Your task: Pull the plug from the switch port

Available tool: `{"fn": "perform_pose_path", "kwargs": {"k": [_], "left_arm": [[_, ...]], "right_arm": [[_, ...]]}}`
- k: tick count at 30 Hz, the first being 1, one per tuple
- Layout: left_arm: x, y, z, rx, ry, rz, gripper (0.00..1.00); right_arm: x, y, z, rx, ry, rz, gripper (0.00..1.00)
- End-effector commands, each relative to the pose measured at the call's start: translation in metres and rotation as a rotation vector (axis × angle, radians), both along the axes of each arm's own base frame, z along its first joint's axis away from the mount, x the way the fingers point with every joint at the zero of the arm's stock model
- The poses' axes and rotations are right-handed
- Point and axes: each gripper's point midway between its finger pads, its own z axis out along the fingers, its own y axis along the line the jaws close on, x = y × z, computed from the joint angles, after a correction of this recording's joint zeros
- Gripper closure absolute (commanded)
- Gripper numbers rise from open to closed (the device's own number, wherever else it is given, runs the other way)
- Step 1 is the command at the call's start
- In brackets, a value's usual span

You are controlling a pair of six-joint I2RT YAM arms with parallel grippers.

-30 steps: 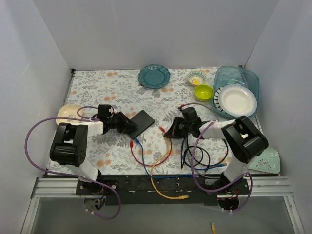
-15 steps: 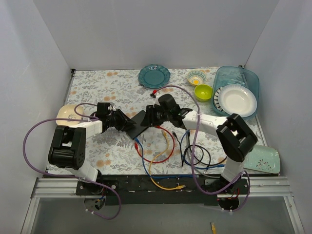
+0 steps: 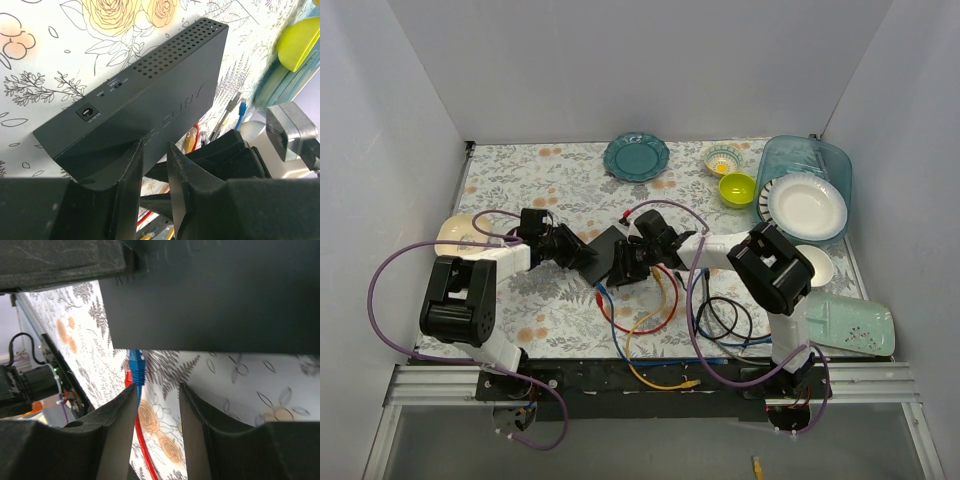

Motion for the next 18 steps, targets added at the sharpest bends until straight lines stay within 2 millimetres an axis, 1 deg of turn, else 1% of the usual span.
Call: {"fn": "perform_pose_path", "kwargs": {"k": [1, 2, 6, 9, 12, 13, 14, 15, 16, 17, 18], "left_arm": [[-0.008, 0.011, -0.021, 0.067, 0.058, 0.023, 0.74], [-0.009, 0.012, -0.021, 0.067, 0.058, 0.023, 0.74], [-0.009, 0.012, -0.019, 0.068, 0.049, 0.021, 0.74], [-0.009, 0.01, -0.019, 0.062, 0.05, 0.013, 0.74], [-0.01, 0.009, -0.018, 0.054, 0.049, 0.001, 0.74], [-0.011, 0.009, -0.018, 0.051, 0.051, -0.001, 0.74], [-0.011, 0.008, -0.018, 0.05, 0.051, -0.002, 0.74], [-0.012, 0.008, -0.017, 0.047, 0.05, -0.006, 0.74], [-0.012, 0.008, -0.018, 0.047, 0.051, -0.006, 0.74], [-0.013, 0.008, -0.018, 0.048, 0.053, -0.006, 0.74], [-0.014, 0.008, -0.018, 0.047, 0.052, -0.008, 0.74]], "right_arm": [[-0.006, 0.017, -0.007, 0.016, 0.048, 0.037, 0.53], [-0.008, 0.018, -0.01, 0.006, 0.058, 0.043, 0.52], [-0.014, 0.031, -0.01, 0.014, 0.077, 0.058, 0.53], [-0.013, 0.037, -0.013, 0.02, 0.1, 0.041, 0.53], [-0.011, 0.037, -0.018, 0.017, 0.132, 0.004, 0.55], [-0.01, 0.04, -0.016, 0.033, 0.15, -0.019, 0.55], [-0.011, 0.038, -0.02, 0.031, 0.172, -0.036, 0.56], [-0.01, 0.038, -0.02, 0.041, 0.183, -0.055, 0.57], [-0.006, 0.043, -0.015, 0.081, 0.207, -0.092, 0.57], [-0.006, 0.041, -0.016, 0.093, 0.226, -0.11, 0.57], [-0.009, 0.035, -0.021, 0.094, 0.257, -0.135, 0.58]]}}
